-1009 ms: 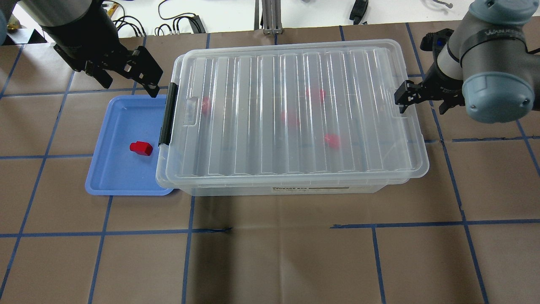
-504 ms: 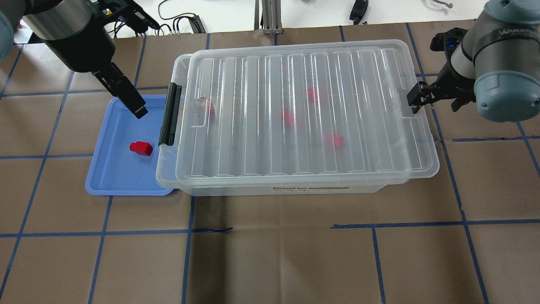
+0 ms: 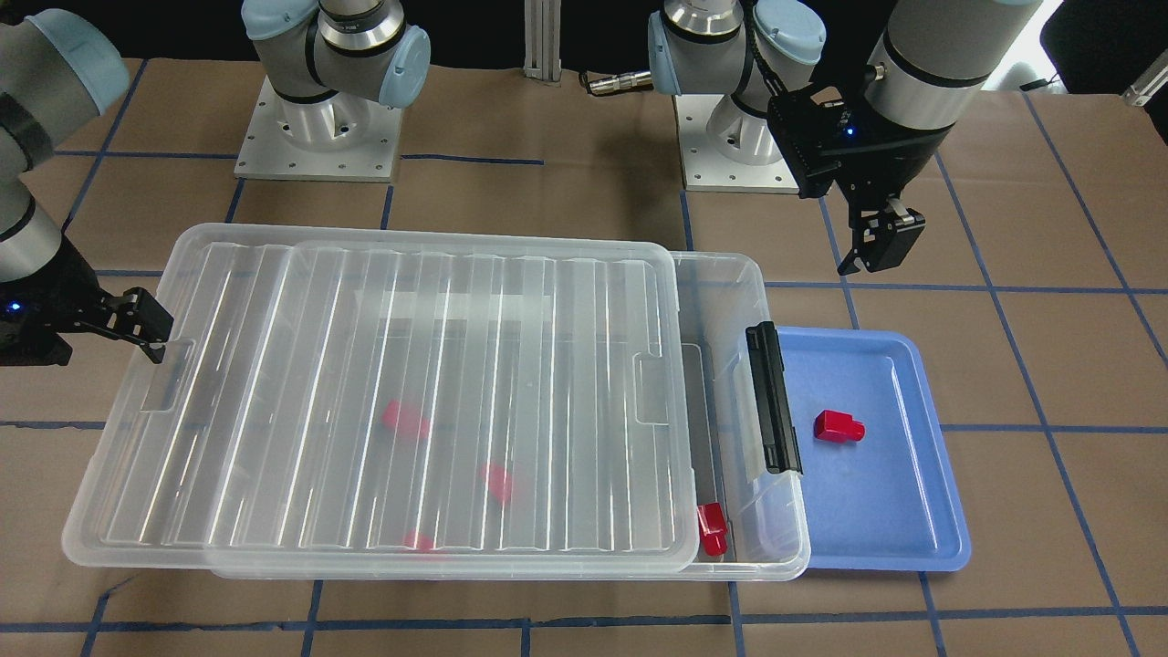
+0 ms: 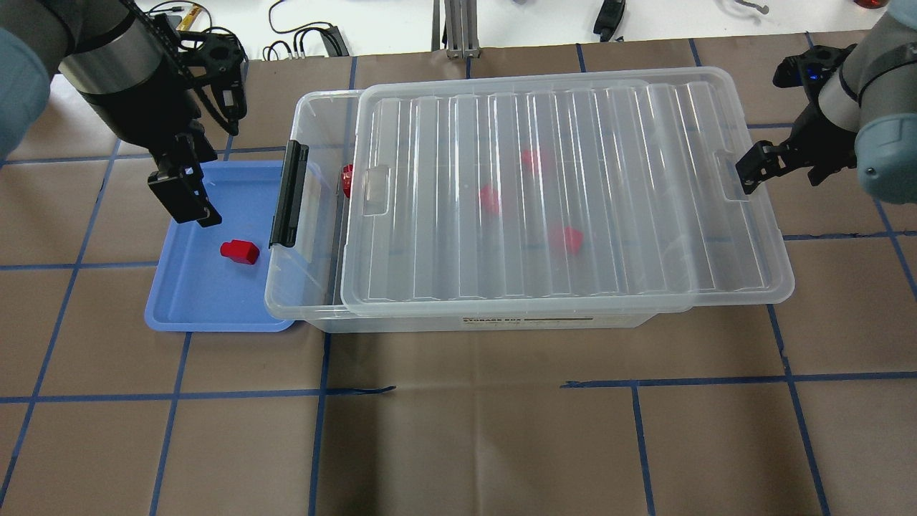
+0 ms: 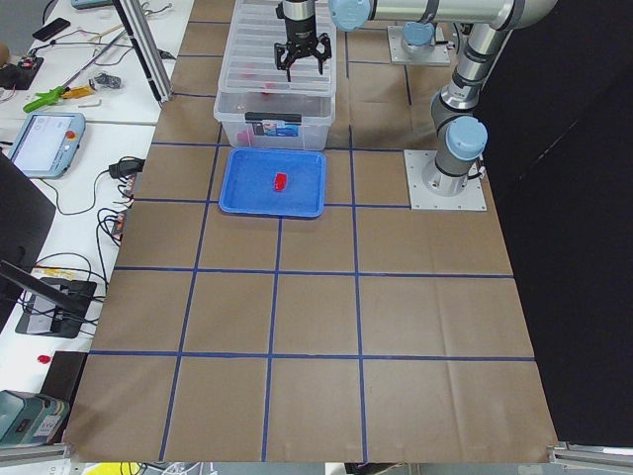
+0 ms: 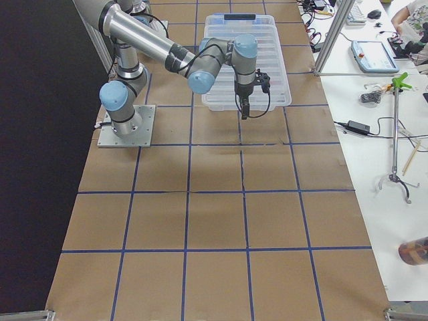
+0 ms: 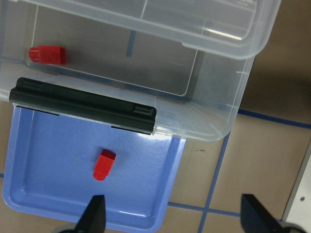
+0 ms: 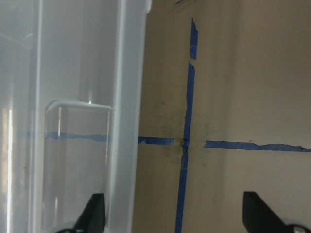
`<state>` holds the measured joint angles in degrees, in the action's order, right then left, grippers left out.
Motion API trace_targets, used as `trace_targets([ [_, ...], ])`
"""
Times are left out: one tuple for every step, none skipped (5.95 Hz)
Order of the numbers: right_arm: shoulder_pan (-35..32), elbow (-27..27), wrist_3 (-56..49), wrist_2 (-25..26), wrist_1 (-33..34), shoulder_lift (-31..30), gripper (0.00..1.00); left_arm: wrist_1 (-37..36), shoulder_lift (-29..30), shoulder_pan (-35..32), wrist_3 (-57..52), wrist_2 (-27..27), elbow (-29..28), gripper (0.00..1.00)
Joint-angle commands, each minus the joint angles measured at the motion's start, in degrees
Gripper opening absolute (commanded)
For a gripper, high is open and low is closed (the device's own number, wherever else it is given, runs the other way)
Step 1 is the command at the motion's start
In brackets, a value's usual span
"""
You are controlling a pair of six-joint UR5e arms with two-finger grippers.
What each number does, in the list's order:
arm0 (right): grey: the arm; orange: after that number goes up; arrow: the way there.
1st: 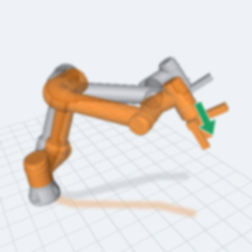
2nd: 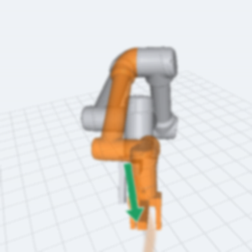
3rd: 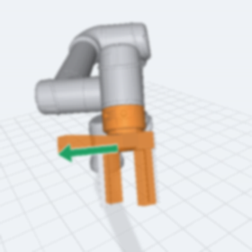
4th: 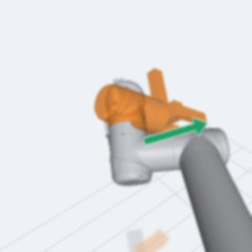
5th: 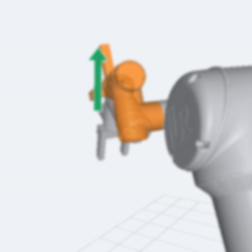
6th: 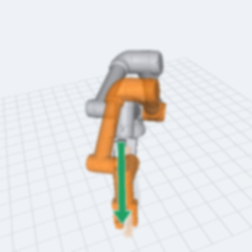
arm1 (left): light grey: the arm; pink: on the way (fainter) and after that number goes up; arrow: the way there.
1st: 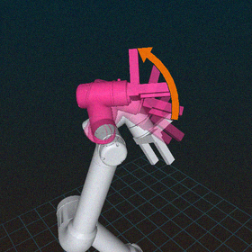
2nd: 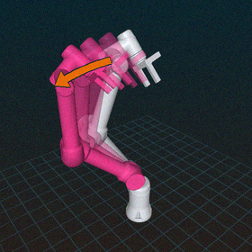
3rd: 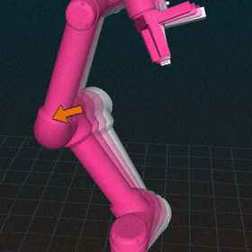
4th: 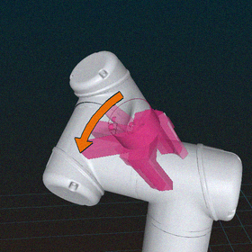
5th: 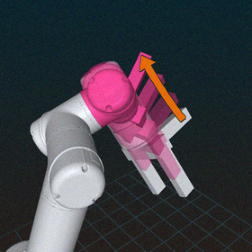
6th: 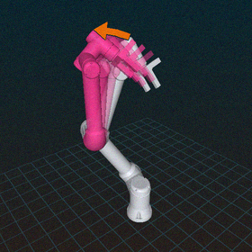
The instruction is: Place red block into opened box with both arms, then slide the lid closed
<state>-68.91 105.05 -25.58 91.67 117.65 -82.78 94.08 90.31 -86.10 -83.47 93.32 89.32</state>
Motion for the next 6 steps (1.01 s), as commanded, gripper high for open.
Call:
trace_targets([
  [3.5, -0.02, -4.98, 0.17, 1.26, 0.07, 1.0, -5.19, 0.83, 3.29, -14.46, 0.2, 3.64, 0.97],
  [4.91, -0.02, -7.18, 0.52, 2.49, 0.07, 1.0, -10.79, 0.57, 4.09, -16.53, 0.2, 8.1, 0.97],
  [6.66, -0.02, -9.37, 1.48, 2.94, 0.07, 1.0, -16.24, 0.83, 7.06, -19.51, -0.24, 12.84, 0.97],
  [8.33, -0.02, -11.31, 1.49, 3.64, 0.07, 1.0, -21.95, 1.35, 9.87, -21.97, -0.24, 17.59, 0.97],
  [9.66, -0.11, -12.55, 1.58, 4.6, -0.02, 1.0, -26.97, 2.23, 10.16, -24.0, -0.33, 21.21, 0.97],
  [11.41, -0.2, -12.65, 1.93, 4.61, 0.07, 1.0, -34.42, 5.46, 10.6, -25.67, -0.33, 24.64, 0.97],
])
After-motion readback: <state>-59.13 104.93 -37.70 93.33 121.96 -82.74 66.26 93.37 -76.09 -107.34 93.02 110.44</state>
